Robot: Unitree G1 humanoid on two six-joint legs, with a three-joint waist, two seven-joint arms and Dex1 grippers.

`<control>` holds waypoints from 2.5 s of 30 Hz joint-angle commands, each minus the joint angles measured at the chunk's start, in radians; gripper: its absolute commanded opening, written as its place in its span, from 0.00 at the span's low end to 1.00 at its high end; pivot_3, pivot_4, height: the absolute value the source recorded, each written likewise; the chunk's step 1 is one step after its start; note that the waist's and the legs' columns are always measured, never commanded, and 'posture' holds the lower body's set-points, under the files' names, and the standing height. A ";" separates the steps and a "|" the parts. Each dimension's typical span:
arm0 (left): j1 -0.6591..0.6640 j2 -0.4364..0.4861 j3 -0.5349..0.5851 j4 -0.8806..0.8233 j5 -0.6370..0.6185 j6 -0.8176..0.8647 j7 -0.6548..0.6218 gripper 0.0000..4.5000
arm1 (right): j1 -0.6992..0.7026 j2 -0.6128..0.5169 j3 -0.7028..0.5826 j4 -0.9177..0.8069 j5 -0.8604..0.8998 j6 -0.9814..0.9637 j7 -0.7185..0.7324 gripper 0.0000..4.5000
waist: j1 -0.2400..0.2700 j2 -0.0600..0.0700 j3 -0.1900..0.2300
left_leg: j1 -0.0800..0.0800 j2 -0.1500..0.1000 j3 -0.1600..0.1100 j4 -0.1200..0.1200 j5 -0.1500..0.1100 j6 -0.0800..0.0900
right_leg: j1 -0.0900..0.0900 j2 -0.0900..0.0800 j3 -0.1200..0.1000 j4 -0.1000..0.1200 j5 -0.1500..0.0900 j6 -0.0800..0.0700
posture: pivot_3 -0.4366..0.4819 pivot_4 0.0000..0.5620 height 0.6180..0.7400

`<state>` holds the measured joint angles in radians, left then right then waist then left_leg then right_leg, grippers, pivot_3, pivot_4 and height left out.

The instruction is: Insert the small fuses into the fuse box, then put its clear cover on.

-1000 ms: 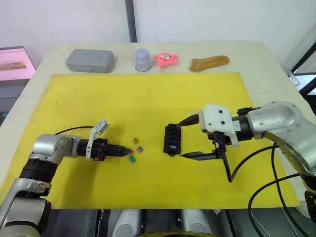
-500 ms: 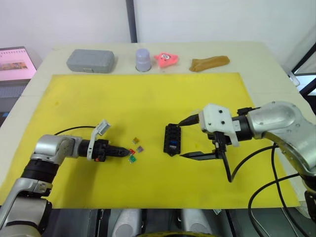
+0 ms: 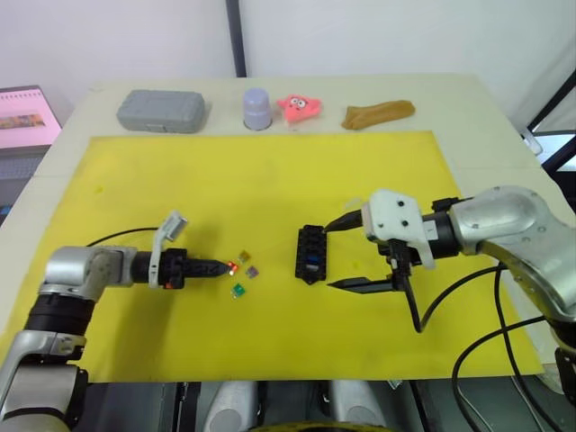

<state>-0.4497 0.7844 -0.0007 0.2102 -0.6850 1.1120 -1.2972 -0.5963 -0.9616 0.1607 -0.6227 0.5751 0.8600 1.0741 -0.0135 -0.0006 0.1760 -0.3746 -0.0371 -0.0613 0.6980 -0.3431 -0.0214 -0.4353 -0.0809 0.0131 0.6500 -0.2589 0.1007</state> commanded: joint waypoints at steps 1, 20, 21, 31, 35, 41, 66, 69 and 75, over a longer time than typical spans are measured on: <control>-0.006 0.026 0.108 -0.128 -0.083 0.035 0.025 0.02 | -0.039 0.017 -0.056 0.005 0.074 0.084 -0.030 1.00 | 0.001 0.000 0.000 | 0.000 0.000 0.000 0.000 0.000 0.000 | 0.000 0.000 0.000 0.000 0.000 0.000 | 0.48 0.27 1.00; -0.261 -0.156 0.086 -0.460 -0.330 0.076 0.205 0.00 | -0.348 0.278 -0.261 0.236 0.519 0.686 -0.304 0.80 | 0.000 -0.002 0.001 | -0.001 -0.001 0.000 0.000 0.000 -0.001 | -0.001 -0.001 0.002 0.000 0.000 0.000 | 0.48 0.27 1.00; -0.262 -0.156 0.081 -0.459 -0.330 0.073 0.204 0.00 | -0.354 0.291 -0.274 0.243 0.534 0.704 -0.320 0.68 | 0.000 -0.002 0.001 | -0.001 -0.001 0.000 0.000 0.000 -0.001 | -0.001 -0.001 0.002 0.000 0.000 0.000 | 0.48 0.27 1.00; -0.257 -0.144 0.055 -0.450 -0.321 0.042 0.204 0.00 | -0.369 0.329 -0.298 0.278 0.650 0.754 -0.435 0.54 | 0.000 -0.002 0.001 | -0.001 -0.001 0.000 0.000 0.000 -0.001 | -0.001 0.000 0.001 0.000 0.000 0.000 | 0.48 0.27 1.00; -0.254 -0.140 0.057 -0.452 -0.324 0.040 0.209 0.00 | -0.365 0.325 -0.294 0.279 0.678 0.754 -0.461 0.21 | -0.001 -0.002 0.001 | -0.001 -0.001 0.001 0.000 0.000 -0.001 | -0.001 0.000 0.001 0.000 0.000 0.000 | 0.48 0.27 1.00; -0.248 -0.134 0.059 -0.453 -0.323 0.040 0.215 0.00 | -0.366 0.320 -0.286 0.287 0.698 0.752 -0.482 0.12 | -0.001 -0.002 0.001 | -0.001 -0.001 0.001 0.000 0.000 -0.001 | -0.001 0.001 0.001 0.000 0.000 0.000 | 0.48 0.27 1.00; -0.236 -0.120 0.039 -0.453 -0.313 0.023 0.207 0.00 | -0.362 0.325 -0.273 0.295 0.775 0.732 -0.551 0.12 | -0.001 -0.002 0.001 | -0.001 -0.001 0.001 0.000 0.000 -0.001 | -0.001 0.001 0.001 -0.001 0.000 0.000 | 0.48 0.27 1.00; -0.235 -0.117 0.035 -0.453 -0.313 0.018 0.206 0.00 | -0.364 0.327 -0.273 0.300 0.783 0.730 -0.561 0.12 | -0.001 -0.002 0.001 | -0.001 -0.001 0.001 0.000 0.000 -0.001 | -0.001 0.001 0.001 -0.001 0.000 0.000 | 0.48 0.27 1.00; -0.234 -0.115 0.025 -0.454 -0.310 0.011 0.202 0.00 | -0.367 0.326 -0.272 0.309 0.800 0.731 -0.574 0.00 | -0.001 -0.002 0.001 | -0.001 -0.001 0.001 -0.001 0.000 -0.001 | -0.001 0.001 0.001 -0.001 0.000 0.000 | 0.48 0.27 1.00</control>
<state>-0.6808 0.6586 0.0207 -0.2352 -0.9982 1.1405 -1.0915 -0.9419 -0.6382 -0.1025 -0.3063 1.3399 1.6050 0.4976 -0.0144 -0.0021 0.1768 -0.3759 -0.0385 -0.0607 0.6975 -0.3427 -0.0225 -0.4363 -0.0801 0.0142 0.6493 -0.2588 0.1006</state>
